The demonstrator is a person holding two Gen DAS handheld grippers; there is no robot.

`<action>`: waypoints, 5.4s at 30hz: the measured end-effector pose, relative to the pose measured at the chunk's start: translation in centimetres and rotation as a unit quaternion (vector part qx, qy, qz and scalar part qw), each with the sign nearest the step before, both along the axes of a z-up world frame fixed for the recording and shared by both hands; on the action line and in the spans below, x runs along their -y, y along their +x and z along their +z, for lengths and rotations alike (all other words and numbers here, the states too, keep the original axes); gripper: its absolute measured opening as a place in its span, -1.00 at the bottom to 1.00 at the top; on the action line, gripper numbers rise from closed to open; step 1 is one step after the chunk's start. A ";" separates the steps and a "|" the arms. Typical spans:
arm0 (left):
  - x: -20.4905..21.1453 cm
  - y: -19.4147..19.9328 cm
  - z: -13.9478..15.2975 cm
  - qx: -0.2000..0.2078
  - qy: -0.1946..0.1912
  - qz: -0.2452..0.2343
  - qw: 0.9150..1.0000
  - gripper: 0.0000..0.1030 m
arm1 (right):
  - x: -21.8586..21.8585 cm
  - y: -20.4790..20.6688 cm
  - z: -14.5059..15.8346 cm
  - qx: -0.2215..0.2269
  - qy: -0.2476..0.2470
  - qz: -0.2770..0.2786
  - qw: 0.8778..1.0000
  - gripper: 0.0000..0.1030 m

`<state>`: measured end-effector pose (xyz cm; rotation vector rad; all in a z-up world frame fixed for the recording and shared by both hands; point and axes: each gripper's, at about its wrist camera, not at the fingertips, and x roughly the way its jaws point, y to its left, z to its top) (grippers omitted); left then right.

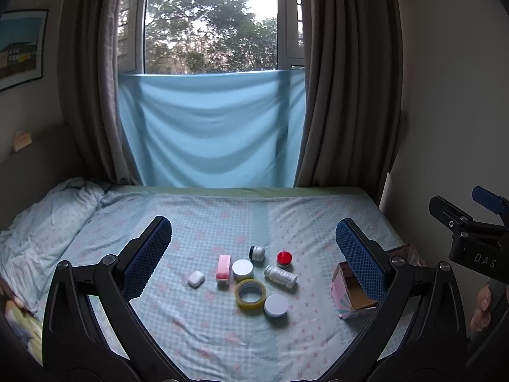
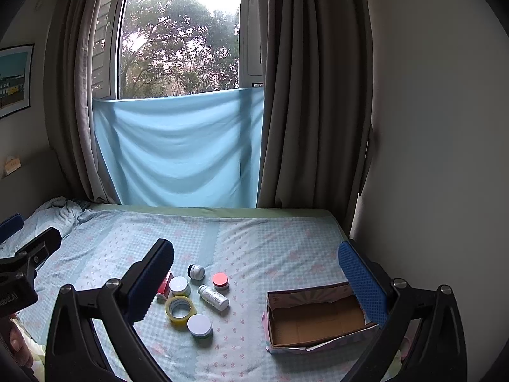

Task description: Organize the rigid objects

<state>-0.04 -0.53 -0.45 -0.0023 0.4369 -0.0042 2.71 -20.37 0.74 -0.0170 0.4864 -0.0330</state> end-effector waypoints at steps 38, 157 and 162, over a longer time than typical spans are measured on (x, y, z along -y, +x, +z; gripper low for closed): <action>-0.4 0.2 0.0 -0.005 -0.007 0.002 1.000 0.99 | -0.3 0.6 0.1 0.004 -0.001 0.004 1.000 1.00; -10.4 41.7 -46.3 -0.536 -0.037 -0.108 0.836 -0.25 | -15.7 22.7 -45.9 -0.485 -0.068 0.078 0.868 0.35; -11.3 39.8 -42.4 -0.510 -0.045 -0.114 0.851 -0.25 | -15.1 21.5 -43.1 -0.470 -0.057 0.063 0.879 0.35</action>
